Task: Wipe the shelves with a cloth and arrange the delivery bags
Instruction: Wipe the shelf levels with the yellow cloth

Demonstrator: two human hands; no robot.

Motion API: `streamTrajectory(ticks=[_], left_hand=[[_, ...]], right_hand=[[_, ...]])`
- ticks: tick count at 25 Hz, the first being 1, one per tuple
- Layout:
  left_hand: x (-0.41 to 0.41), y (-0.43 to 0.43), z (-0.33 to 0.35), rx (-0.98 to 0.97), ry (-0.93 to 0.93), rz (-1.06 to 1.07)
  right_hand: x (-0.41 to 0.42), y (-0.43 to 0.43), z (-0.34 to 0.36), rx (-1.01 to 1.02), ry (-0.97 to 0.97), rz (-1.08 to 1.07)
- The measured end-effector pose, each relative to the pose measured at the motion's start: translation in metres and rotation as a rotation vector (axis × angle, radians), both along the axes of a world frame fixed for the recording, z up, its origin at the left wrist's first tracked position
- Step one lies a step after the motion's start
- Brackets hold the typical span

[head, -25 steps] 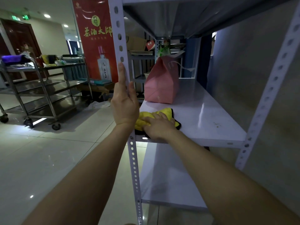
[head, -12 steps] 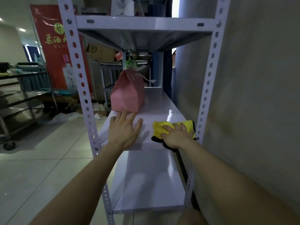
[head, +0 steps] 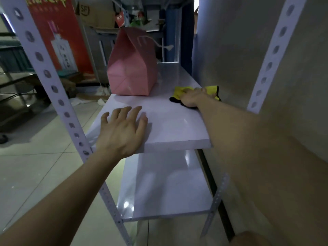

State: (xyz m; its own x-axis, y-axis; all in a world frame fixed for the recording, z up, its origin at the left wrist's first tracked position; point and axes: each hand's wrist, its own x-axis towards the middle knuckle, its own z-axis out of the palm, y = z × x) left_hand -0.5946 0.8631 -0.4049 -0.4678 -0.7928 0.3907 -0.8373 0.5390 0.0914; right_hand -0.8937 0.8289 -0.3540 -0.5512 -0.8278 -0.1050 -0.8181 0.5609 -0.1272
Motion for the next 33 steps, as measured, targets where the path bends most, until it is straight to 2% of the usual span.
streamTrajectory(ticks=[4,8,12,15,20,23,25,27,28,29,31,33], left_hand=[[0.0,-0.001,-0.001,0.011,0.015,0.001],[0.001,0.001,0.002,0.026,0.036,0.003],[0.001,0.001,0.003,0.045,0.043,0.01],[-0.001,-0.003,-0.001,0.04,0.036,0.013],[0.001,0.012,0.01,0.049,0.145,-0.004],[0.012,0.042,0.02,0.038,0.402,-0.208],[0.033,0.065,0.02,-0.116,0.614,-0.271],[0.062,0.073,0.023,-0.386,0.75,-0.144],[0.075,0.07,0.026,-0.472,0.817,-0.04],[0.087,0.063,0.031,-0.48,0.882,0.044],[0.102,0.045,0.04,-0.234,0.958,0.08],[0.102,0.031,0.04,0.088,0.876,0.024]], right_hand=[[-0.023,-0.042,0.001,-0.015,0.013,0.037],[-0.022,-0.038,0.001,-0.041,0.009,0.034],[0.004,-0.002,-0.003,-0.027,0.031,0.071],[0.032,0.047,-0.013,-0.063,-0.022,0.138],[0.083,0.131,-0.037,-0.159,-0.018,0.288],[0.09,0.143,-0.033,-0.151,-0.017,0.284],[0.093,0.139,-0.03,-0.135,-0.013,0.265],[0.101,0.128,-0.028,-0.111,-0.011,0.265],[0.107,0.119,-0.027,-0.098,-0.017,0.275],[0.115,0.109,-0.024,-0.086,-0.023,0.283],[0.132,0.085,-0.021,-0.059,-0.018,0.295],[0.153,0.056,-0.017,-0.043,-0.009,0.316]])
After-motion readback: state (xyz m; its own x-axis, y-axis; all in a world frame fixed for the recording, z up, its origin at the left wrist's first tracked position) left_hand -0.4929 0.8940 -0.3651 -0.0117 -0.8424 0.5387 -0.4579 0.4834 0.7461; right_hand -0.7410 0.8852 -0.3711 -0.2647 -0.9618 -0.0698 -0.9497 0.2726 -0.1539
